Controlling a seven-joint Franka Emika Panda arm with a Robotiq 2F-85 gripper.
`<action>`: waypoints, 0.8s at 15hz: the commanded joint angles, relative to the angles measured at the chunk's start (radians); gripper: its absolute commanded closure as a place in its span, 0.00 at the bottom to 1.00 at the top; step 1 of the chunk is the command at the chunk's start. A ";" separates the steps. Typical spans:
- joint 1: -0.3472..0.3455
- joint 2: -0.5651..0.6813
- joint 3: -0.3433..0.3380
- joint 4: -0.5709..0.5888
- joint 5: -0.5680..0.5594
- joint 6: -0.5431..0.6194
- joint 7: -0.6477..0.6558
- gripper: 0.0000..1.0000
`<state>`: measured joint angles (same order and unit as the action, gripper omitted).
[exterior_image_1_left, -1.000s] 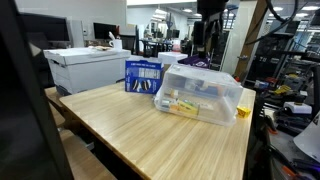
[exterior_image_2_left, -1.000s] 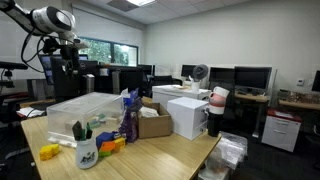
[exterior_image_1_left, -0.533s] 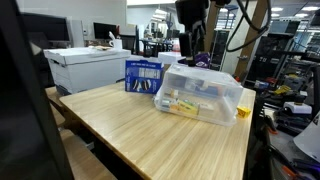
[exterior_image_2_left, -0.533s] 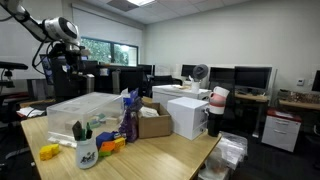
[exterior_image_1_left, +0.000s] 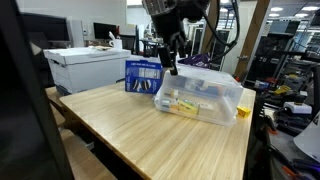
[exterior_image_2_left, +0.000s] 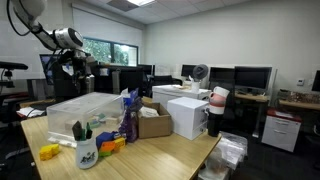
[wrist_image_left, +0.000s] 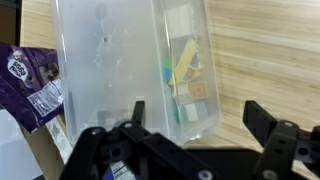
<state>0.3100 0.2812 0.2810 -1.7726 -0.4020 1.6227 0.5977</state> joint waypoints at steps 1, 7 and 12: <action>0.046 0.069 -0.031 0.094 -0.028 -0.011 -0.076 0.00; 0.077 0.122 -0.045 0.145 -0.030 0.006 -0.246 0.00; 0.076 0.139 -0.055 0.149 -0.046 0.050 -0.385 0.00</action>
<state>0.3841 0.4073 0.2392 -1.6323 -0.4209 1.6367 0.3219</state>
